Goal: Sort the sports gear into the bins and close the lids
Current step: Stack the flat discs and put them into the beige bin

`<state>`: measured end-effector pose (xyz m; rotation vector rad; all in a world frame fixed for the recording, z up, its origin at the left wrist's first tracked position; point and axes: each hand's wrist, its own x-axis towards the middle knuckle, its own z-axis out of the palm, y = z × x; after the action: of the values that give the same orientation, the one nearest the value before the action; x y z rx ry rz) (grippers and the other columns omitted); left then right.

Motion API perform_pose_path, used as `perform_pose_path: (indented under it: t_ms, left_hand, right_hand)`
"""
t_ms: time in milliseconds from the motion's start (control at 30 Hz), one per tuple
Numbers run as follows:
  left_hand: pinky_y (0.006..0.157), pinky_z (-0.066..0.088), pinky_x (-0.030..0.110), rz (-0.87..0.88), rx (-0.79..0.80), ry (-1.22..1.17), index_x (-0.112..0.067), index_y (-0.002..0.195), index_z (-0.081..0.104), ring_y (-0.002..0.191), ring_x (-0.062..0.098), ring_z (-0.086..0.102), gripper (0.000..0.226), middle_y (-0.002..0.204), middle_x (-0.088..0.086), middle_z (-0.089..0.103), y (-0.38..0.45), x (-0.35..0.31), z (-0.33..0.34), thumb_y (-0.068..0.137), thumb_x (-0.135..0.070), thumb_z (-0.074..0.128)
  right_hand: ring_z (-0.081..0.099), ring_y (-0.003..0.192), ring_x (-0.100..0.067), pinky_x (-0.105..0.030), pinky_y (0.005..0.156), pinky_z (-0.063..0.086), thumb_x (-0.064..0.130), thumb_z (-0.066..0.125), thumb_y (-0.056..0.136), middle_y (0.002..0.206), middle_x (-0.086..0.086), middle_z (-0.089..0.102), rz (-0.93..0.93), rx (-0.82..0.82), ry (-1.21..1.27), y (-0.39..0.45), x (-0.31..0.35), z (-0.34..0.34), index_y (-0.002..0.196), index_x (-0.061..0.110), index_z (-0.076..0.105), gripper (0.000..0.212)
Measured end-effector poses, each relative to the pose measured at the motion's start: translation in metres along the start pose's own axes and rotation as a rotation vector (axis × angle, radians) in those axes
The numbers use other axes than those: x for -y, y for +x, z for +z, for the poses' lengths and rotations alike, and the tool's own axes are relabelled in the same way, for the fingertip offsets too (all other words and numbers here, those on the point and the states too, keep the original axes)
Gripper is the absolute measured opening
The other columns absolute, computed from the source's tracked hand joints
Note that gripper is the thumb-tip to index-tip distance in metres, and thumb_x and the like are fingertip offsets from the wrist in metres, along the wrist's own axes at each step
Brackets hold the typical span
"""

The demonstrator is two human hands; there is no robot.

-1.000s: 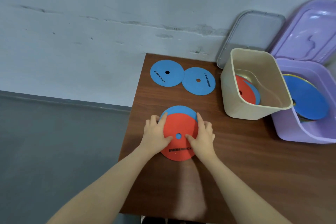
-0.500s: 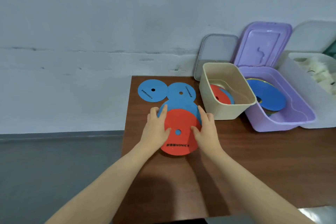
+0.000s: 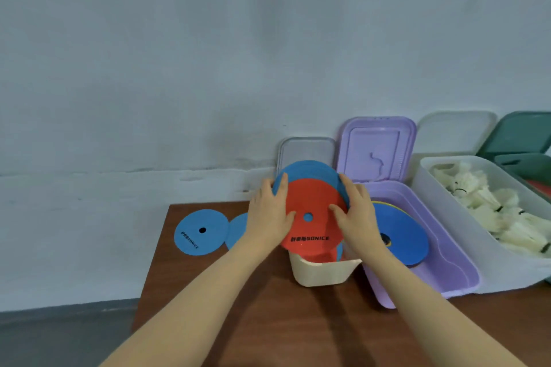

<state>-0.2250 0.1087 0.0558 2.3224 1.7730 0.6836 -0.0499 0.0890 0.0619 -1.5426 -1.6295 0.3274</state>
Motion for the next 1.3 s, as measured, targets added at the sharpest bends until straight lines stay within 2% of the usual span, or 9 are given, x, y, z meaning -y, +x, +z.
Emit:
perform_pose_path:
  t_ms: [200, 300, 367, 500, 667, 800, 967, 1167, 1300]
  left_hand:
    - [0.094, 0.04, 0.036, -0.028, 0.062, 0.051, -0.014, 0.148, 0.012, 0.113, 0.029, 0.045, 0.08, 0.132, 0.014, 0.032, 0.053, -0.033, 0.046, 0.087, -0.037, 0.058]
    - [0.1, 0.035, 0.038, -0.074, 0.177, 0.123, -0.017, 0.148, 0.013, 0.123, 0.03, 0.036, 0.081, 0.143, 0.013, 0.024, 0.058, -0.031, 0.071, 0.086, -0.043, 0.058]
    - [0.098, 0.031, 0.04, -0.083, 0.254, 0.252, -0.02, 0.147, 0.016, 0.121, 0.032, 0.031, 0.077, 0.147, 0.01, 0.019, 0.054, -0.025, 0.081, 0.086, -0.048, 0.054]
    - [0.097, 0.029, 0.04, -0.081, 0.257, 0.33, -0.023, 0.145, 0.024, 0.121, 0.031, 0.03, 0.065, 0.148, 0.004, 0.02, 0.043, -0.011, 0.086, 0.089, -0.047, 0.047]
    - [0.097, 0.029, 0.039, -0.107, 0.143, 0.265, -0.02, 0.142, 0.033, 0.124, 0.027, 0.034, 0.054, 0.143, 0.004, 0.036, 0.033, 0.006, 0.066, 0.094, -0.041, 0.041]
    - [0.104, 0.026, 0.038, -0.156, 0.126, 0.313, -0.017, 0.145, 0.027, 0.132, 0.026, 0.028, 0.055, 0.15, 0.004, 0.027, 0.02, 0.033, 0.046, 0.096, -0.039, 0.038]
    - [0.108, 0.022, 0.04, -0.222, 0.14, 0.315, -0.017, 0.147, 0.023, 0.136, 0.027, 0.024, 0.056, 0.153, 0.006, 0.022, 0.007, 0.083, 0.022, 0.097, -0.039, 0.036]
    - [0.106, 0.023, 0.039, -0.283, 0.206, 0.335, -0.018, 0.146, 0.023, 0.136, 0.027, 0.024, 0.055, 0.154, 0.007, 0.02, -0.007, 0.152, 0.01, 0.096, -0.038, 0.036]
    - [0.107, 0.02, 0.039, -0.323, 0.324, 0.305, -0.018, 0.146, 0.022, 0.135, 0.031, 0.022, 0.056, 0.154, 0.009, 0.015, -0.006, 0.196, 0.021, 0.096, -0.038, 0.036]
  right_hand:
    - [0.043, 0.093, -0.015, -0.013, 0.074, 0.029, 0.001, 0.056, 0.085, 0.11, -0.004, 0.039, 0.039, 0.094, -0.031, 0.047, -0.063, -0.019, 0.143, 0.014, 0.032, 0.064]
    - [0.044, 0.104, -0.026, -0.025, 0.084, 0.033, 0.005, 0.056, 0.085, 0.116, -0.011, 0.041, 0.11, 0.22, -0.098, 0.051, -0.093, -0.007, 0.143, 0.013, 0.031, 0.063]
    - [0.041, 0.107, -0.032, -0.035, 0.09, 0.033, 0.016, 0.058, 0.087, 0.119, -0.015, 0.042, 0.113, 0.336, -0.291, 0.048, -0.11, 0.003, 0.14, 0.013, 0.035, 0.059]
    - [0.041, 0.103, -0.034, -0.038, 0.086, 0.034, 0.03, 0.056, 0.088, 0.118, -0.013, 0.043, 0.085, 0.417, -0.434, 0.041, -0.12, 0.012, 0.134, 0.017, 0.043, 0.05]
    - [0.043, 0.108, -0.034, -0.041, 0.089, 0.033, 0.024, 0.054, 0.089, 0.125, -0.011, 0.046, -0.017, 0.369, -0.377, 0.044, -0.105, 0.023, 0.134, 0.015, 0.046, 0.047]
    - [0.046, 0.111, -0.032, -0.041, 0.094, 0.035, 0.019, 0.056, 0.088, 0.125, -0.011, 0.05, -0.162, 0.348, -0.321, 0.046, -0.07, 0.047, 0.131, 0.012, 0.048, 0.044]
    - [0.051, 0.104, -0.034, -0.04, 0.086, 0.039, 0.016, 0.057, 0.087, 0.118, -0.013, 0.055, -0.256, 0.374, -0.308, 0.043, -0.03, 0.095, 0.127, 0.008, 0.052, 0.042]
    - [0.048, 0.112, -0.036, -0.041, 0.094, 0.038, 0.02, 0.056, 0.089, 0.128, -0.015, 0.05, -0.258, 0.461, -0.287, 0.042, 0.011, 0.162, 0.133, 0.007, 0.047, 0.047]
    - [0.035, 0.128, -0.034, -0.041, 0.104, 0.031, 0.03, 0.048, 0.094, 0.147, -0.013, 0.03, -0.103, 0.581, -0.34, 0.037, 0.01, 0.209, 0.144, 0.014, 0.03, 0.055]
